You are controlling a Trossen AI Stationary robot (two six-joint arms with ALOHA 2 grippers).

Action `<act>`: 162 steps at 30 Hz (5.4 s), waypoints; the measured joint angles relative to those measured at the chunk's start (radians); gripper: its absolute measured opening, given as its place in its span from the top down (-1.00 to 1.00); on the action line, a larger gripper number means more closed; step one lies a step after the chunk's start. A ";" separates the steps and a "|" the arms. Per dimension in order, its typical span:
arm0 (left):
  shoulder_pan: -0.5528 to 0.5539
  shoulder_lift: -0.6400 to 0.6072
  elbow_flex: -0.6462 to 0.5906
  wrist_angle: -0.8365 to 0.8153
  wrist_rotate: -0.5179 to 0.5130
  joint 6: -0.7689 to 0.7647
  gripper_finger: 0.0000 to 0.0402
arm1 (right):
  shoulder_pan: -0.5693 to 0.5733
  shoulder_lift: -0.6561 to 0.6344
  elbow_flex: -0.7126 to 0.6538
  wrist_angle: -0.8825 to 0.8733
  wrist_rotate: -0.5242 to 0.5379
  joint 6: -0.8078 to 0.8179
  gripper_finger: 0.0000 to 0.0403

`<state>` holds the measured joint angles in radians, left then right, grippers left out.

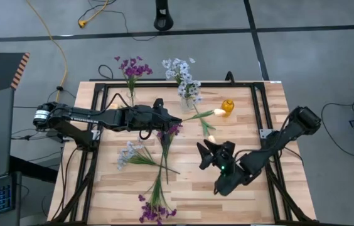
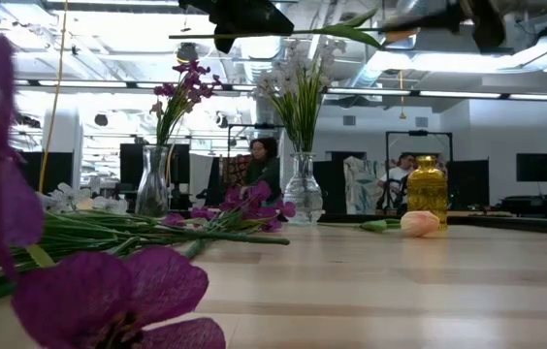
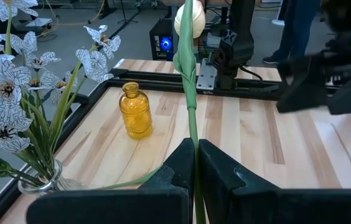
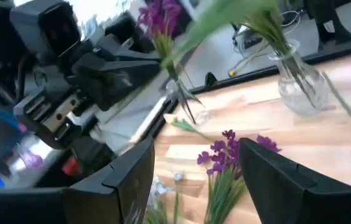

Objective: Sort flowers into vase by color
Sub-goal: Put the bottom yellow tulip into the yellow vase

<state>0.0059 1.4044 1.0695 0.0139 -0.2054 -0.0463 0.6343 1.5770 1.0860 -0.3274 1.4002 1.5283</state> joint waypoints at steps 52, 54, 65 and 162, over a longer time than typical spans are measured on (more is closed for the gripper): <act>0.000 -0.201 0.000 -0.161 -0.087 0.001 0.98 | -0.448 0.212 -0.098 1.497 -0.695 -1.218 0.31; 0.000 -0.201 0.000 -0.164 -0.088 0.001 0.98 | -0.445 0.212 -0.098 1.531 -0.696 -1.269 0.31; 0.000 -0.201 0.000 -0.181 -0.088 0.000 0.98 | -0.414 0.210 -0.098 1.661 -0.695 -1.428 0.31; 0.000 -0.484 -0.032 -0.579 -0.042 0.061 0.53 | -0.583 -0.719 -0.097 -0.059 -0.561 -1.180 0.83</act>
<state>0.0059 0.9204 1.0378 -0.5651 -0.2476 0.0149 0.0515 0.8579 0.9890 -0.3863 0.8389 0.3479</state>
